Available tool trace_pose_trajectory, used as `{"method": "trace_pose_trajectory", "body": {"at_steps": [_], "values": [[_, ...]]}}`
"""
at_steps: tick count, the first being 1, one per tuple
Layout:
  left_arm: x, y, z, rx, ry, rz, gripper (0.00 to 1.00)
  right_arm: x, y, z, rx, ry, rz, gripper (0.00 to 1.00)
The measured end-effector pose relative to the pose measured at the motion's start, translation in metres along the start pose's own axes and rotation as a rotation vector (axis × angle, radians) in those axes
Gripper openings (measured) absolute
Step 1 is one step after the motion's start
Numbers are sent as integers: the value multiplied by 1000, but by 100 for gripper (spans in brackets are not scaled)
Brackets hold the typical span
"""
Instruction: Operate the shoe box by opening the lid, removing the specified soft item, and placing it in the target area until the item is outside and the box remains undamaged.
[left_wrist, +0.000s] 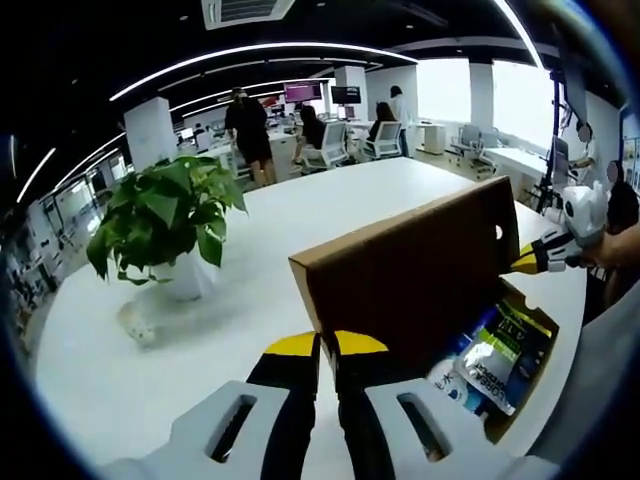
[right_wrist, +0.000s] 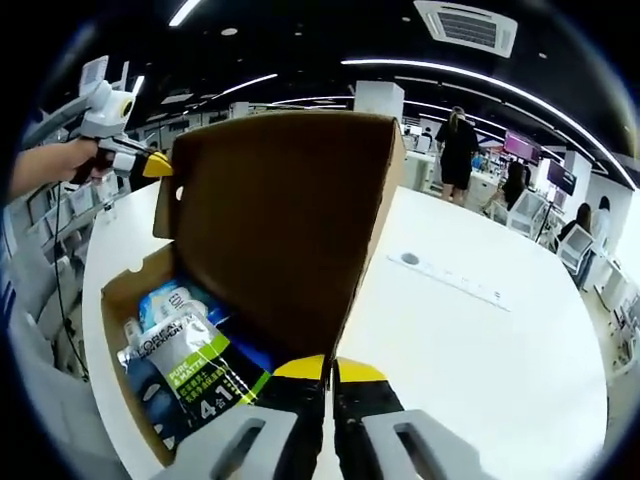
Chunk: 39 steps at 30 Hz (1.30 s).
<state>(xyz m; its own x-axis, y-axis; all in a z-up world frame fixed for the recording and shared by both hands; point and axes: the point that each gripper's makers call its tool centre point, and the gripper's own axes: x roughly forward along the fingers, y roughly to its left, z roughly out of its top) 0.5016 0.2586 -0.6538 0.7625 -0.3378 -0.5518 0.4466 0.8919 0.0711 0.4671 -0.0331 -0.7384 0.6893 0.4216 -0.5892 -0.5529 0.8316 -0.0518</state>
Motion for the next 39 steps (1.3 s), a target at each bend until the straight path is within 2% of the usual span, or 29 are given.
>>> {"method": "trace_pose_trajectory", "body": {"at_steps": [6, 12, 31, 35, 39], "values": [[1, 1, -1, -2, 0, -4, 3, 1, -1, 1, -10, 8, 4, 0], [2, -2, -11, -16, 28, -13, 6, 2, -2, 3, -23, 8, 3, 0], [9, -13, -65, -86, 107, -4, 6, 4, -3, 4, -38, 16, 4, 0], [9, -17, -76, -86, 133, -9, 3, 4, -3, 4, -40, 17, 5, 0], [9, -17, -80, -94, 136, -7, 1, 4, -3, 5, -35, 17, 6, 0]]}}
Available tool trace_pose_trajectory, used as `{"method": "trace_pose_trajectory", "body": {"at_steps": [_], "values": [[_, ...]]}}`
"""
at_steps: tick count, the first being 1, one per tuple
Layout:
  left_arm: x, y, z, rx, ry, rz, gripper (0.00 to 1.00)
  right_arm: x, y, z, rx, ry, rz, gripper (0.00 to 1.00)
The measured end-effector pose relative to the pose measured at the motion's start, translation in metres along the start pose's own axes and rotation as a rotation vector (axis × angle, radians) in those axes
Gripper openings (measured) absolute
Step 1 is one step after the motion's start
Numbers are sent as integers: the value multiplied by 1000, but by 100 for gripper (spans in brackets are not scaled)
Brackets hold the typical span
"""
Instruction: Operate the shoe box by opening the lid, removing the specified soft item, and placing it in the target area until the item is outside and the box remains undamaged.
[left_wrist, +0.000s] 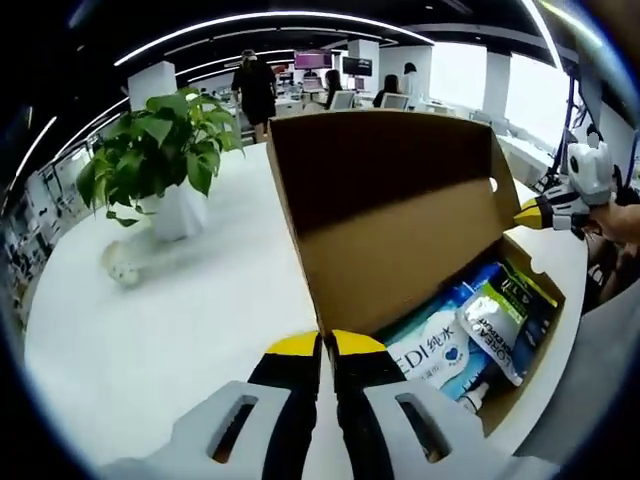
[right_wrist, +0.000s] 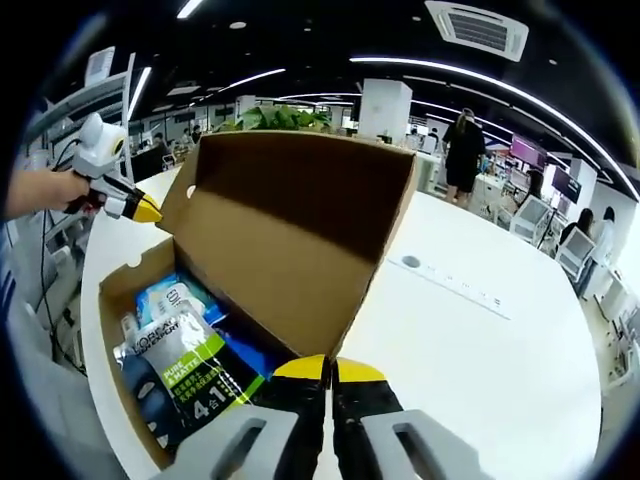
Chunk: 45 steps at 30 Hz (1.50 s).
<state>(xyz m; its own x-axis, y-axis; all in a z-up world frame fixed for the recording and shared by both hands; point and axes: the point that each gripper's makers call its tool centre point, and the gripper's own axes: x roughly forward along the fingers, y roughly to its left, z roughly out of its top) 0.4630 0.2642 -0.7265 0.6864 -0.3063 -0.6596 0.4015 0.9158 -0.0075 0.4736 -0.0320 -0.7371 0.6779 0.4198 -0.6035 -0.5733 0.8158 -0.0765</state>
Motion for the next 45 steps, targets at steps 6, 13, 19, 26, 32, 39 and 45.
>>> {"method": "trace_pose_trajectory", "body": {"at_steps": [6, 13, 19, 26, 32, 39, 45], "values": [[-1, -1, 1, 13, -11, 3, 1, 1, -1, 1, 8, 1, 0, 0], [0, 0, 3, 13, -8, 1, 1, 2, -2, 2, 32, 3, 4, 0], [1, 0, 5, 9, -6, 0, 1, 4, -3, 3, 32, 7, 5, 0], [2, 2, 8, -10, -10, 2, 1, 6, -6, 4, 42, 10, 6, 0], [7, 5, 12, -26, -12, 1, 1, 9, -9, 6, 61, 14, 6, 0], [13, 7, 15, -14, -8, 6, 1, 14, -11, 8, 59, 26, 5, 0], [18, 11, 17, -17, -7, 9, 1, 18, -13, 8, 61, 33, 1, 0]]}}
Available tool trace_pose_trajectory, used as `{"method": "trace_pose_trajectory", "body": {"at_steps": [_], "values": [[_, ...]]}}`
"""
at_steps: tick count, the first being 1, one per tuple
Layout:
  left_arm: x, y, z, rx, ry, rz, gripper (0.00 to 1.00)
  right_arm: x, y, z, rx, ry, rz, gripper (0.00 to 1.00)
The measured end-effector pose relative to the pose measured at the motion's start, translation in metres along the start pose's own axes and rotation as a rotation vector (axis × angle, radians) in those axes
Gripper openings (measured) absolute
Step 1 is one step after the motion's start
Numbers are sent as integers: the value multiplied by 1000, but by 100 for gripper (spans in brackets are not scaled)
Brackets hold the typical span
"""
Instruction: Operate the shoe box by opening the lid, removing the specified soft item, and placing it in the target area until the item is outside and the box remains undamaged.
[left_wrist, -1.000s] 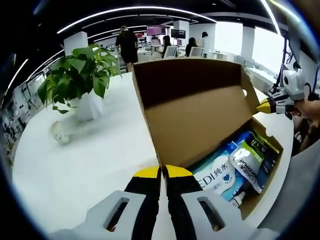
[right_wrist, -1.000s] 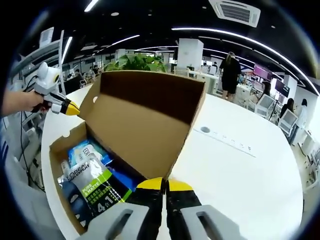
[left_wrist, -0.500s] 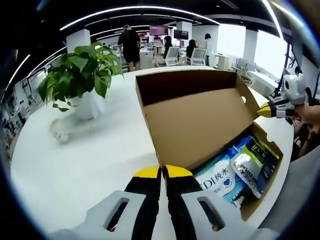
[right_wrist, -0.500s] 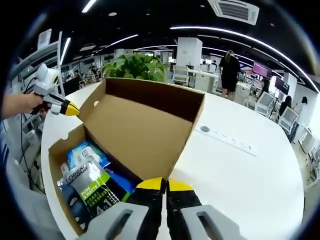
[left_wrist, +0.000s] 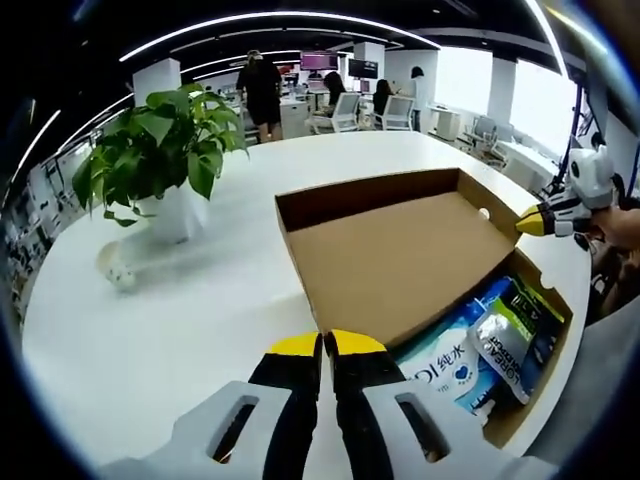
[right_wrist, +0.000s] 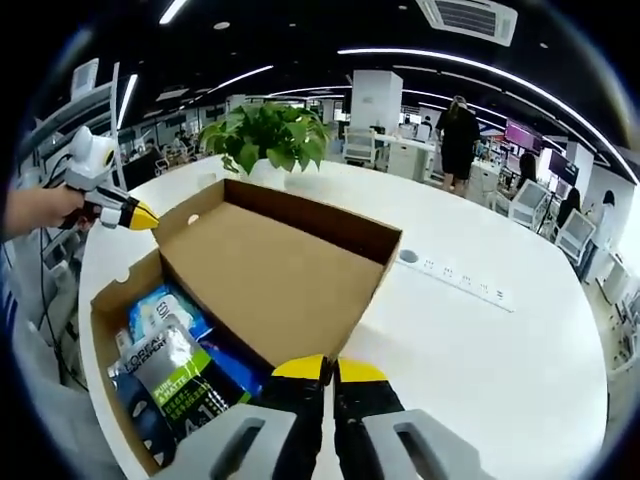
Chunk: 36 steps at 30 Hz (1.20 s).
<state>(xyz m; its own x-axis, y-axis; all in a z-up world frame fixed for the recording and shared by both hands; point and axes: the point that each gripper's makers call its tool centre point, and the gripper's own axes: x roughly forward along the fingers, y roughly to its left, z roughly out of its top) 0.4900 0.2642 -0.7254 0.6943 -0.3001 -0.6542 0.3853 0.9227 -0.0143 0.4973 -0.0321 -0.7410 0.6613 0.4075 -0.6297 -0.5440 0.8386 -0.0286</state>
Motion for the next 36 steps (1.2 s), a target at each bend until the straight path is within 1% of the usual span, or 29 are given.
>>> {"method": "trace_pose_trajectory", "body": {"at_steps": [6, 18, 24, 32, 36], "values": [[8, 5, 2, 15, 10, 7, 2, 5, -2, 0, -7, 10, -3, 0], [18, 14, 1, -7, 27, 13, 2, 12, -6, -2, -13, 23, -5, 0], [21, 15, 0, -8, 41, 22, 2, 15, -6, -2, -14, 31, -9, 0], [19, 11, 0, -25, 29, 22, 2, 15, -6, -3, -14, 32, -8, 0], [17, 7, 0, -11, 26, 22, 2, 13, -5, -2, -23, 32, -6, 0]]}}
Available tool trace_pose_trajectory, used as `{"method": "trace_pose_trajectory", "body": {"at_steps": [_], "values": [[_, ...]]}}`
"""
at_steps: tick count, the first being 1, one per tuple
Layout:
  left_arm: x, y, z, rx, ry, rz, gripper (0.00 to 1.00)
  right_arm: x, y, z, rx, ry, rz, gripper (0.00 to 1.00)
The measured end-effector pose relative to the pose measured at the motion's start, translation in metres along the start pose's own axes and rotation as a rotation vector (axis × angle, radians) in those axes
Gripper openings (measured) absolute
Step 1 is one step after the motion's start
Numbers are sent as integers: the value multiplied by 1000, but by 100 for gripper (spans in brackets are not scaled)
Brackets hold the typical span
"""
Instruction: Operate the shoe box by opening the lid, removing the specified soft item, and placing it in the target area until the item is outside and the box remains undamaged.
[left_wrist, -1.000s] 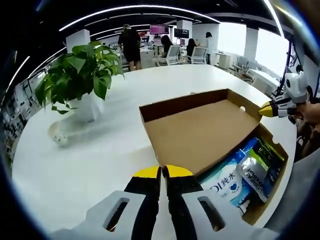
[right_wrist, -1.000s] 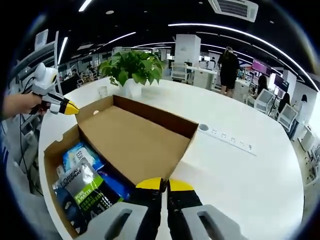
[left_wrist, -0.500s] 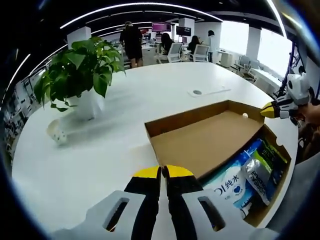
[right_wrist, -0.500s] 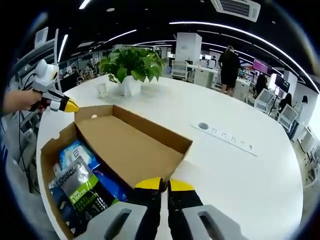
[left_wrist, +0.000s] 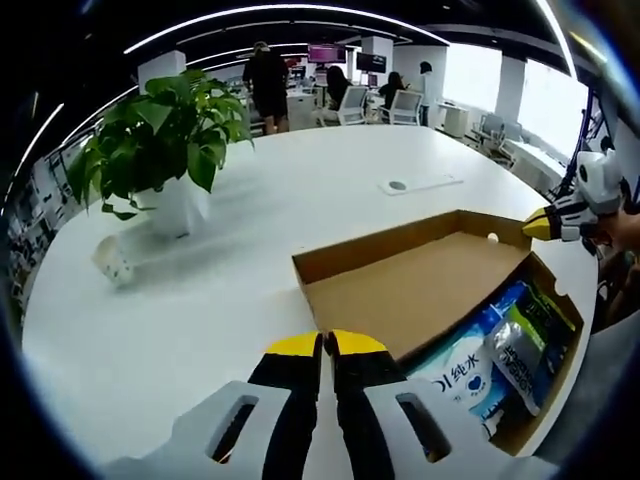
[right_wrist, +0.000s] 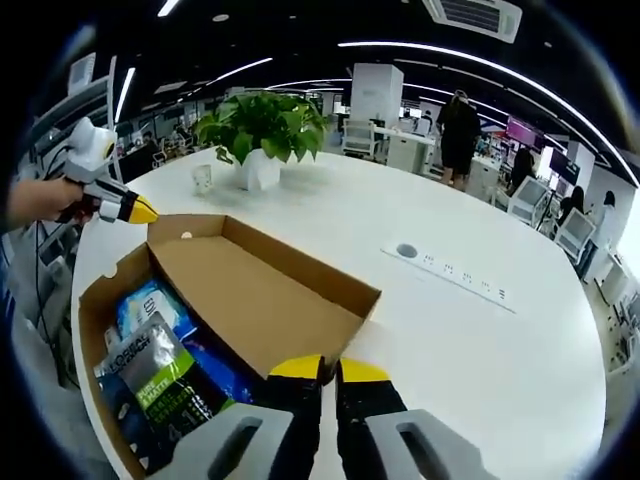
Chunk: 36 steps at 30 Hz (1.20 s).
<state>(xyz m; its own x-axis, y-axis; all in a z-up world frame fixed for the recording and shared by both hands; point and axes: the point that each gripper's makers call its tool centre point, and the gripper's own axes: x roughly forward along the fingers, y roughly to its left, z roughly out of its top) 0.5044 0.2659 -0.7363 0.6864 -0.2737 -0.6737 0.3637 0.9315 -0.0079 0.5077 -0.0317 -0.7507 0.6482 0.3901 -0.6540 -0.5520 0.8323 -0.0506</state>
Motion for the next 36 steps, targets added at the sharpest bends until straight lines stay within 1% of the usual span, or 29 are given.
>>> {"method": "trace_pose_trajectory", "body": {"at_steps": [8, 11, 14, 17, 19, 22, 27, 36], "values": [[-8, -6, 0, 20, -5, 3, 3, -4, 2, 0, -27, -2, 6, 1], [-11, -8, 0, 27, -12, -3, 6, -8, 2, 1, -22, -14, 10, 5], [-16, -12, -1, 44, -16, -6, 7, -12, 4, 5, -23, -30, 15, 7], [-23, -14, 1, 48, -31, -8, 8, -16, 9, 7, -24, -40, 29, 12], [-27, -19, 3, 39, -40, -27, 5, -19, 11, 7, -23, -44, 36, 12], [-34, -29, 6, 64, -54, -35, 7, -24, 16, 7, -28, -52, 48, 15], [-41, -42, 7, 77, -65, -55, 8, -33, 23, 6, -31, -65, 63, 19], [-56, -69, -1, 94, -65, -95, 11, -53, 35, 5, -35, -97, 100, 25]]}}
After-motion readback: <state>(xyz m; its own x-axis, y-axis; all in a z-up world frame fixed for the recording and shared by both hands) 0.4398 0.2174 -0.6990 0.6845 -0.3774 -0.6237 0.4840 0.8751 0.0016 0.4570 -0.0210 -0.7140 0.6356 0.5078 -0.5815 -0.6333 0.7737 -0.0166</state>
